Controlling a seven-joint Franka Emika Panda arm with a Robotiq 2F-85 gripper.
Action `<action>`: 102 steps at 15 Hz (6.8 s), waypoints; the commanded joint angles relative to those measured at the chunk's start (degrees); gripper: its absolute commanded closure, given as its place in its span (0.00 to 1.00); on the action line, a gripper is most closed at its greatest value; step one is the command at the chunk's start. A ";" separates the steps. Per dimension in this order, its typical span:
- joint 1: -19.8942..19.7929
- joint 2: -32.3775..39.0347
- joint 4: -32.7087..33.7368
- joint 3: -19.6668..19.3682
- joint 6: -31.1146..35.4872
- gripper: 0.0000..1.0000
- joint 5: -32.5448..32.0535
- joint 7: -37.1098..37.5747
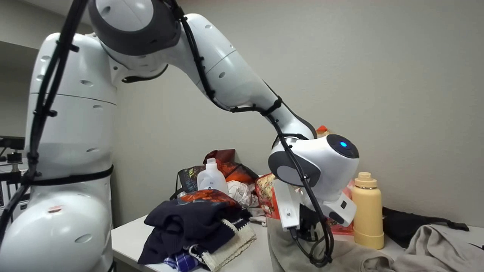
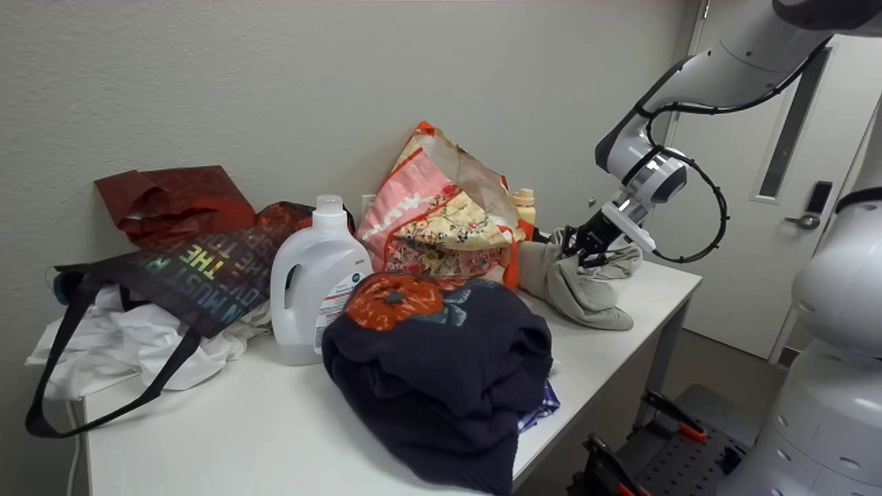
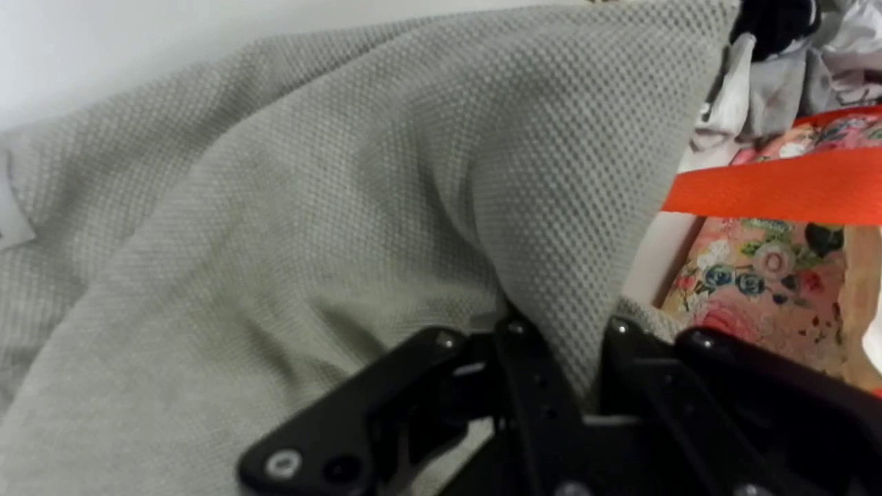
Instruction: Fold the beige shirt
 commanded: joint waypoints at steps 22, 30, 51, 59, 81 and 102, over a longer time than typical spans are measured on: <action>-21.46 28.98 31.10 -5.94 -31.39 0.94 14.17 27.62; -23.19 36.23 37.47 -5.61 -32.09 0.55 6.22 31.92; -18.18 19.89 38.20 -5.66 -27.81 0.00 -16.82 32.11; -13.14 6.73 33.88 -3.91 -27.67 0.00 -22.61 30.54; -6.36 12.52 20.89 -1.26 -2.41 0.00 -27.82 28.09; -10.56 17.26 22.03 -0.97 -4.16 0.00 -27.78 30.42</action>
